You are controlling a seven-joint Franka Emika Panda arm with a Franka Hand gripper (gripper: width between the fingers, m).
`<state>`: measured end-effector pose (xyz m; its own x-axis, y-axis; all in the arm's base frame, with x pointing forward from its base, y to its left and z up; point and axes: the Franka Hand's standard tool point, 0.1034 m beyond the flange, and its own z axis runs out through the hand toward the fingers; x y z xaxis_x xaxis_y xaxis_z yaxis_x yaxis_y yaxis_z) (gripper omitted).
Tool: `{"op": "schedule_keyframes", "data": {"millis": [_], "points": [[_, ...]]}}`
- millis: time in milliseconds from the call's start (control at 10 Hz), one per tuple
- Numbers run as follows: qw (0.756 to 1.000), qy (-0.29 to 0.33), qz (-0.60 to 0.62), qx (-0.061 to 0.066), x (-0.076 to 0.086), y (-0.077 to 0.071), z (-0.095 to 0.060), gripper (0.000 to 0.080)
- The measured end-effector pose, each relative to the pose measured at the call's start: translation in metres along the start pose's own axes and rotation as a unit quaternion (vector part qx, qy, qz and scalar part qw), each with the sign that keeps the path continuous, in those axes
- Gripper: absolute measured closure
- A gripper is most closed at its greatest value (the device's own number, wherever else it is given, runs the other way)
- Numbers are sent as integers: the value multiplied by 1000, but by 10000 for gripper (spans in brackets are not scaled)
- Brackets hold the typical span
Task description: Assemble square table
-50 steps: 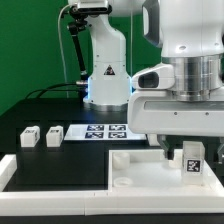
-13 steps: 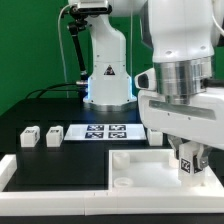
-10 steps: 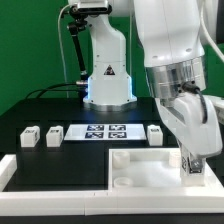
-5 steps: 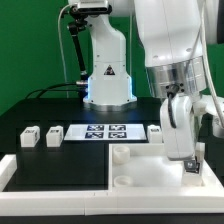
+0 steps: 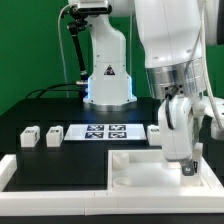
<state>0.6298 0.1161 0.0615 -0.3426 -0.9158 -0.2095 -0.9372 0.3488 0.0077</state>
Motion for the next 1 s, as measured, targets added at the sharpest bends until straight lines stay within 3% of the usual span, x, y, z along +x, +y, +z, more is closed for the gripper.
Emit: {"op": "schedule_keyframes", "data": {"millis": [200, 400, 600, 1000], "points": [[1000, -1, -2, 2, -3, 0, -2, 158], [1000, -11, -20, 10, -16, 11, -27, 151], [999, -18, -23, 16, -21, 12, -45, 151], [1000, -16, -23, 14, -19, 14, -41, 151]]}}
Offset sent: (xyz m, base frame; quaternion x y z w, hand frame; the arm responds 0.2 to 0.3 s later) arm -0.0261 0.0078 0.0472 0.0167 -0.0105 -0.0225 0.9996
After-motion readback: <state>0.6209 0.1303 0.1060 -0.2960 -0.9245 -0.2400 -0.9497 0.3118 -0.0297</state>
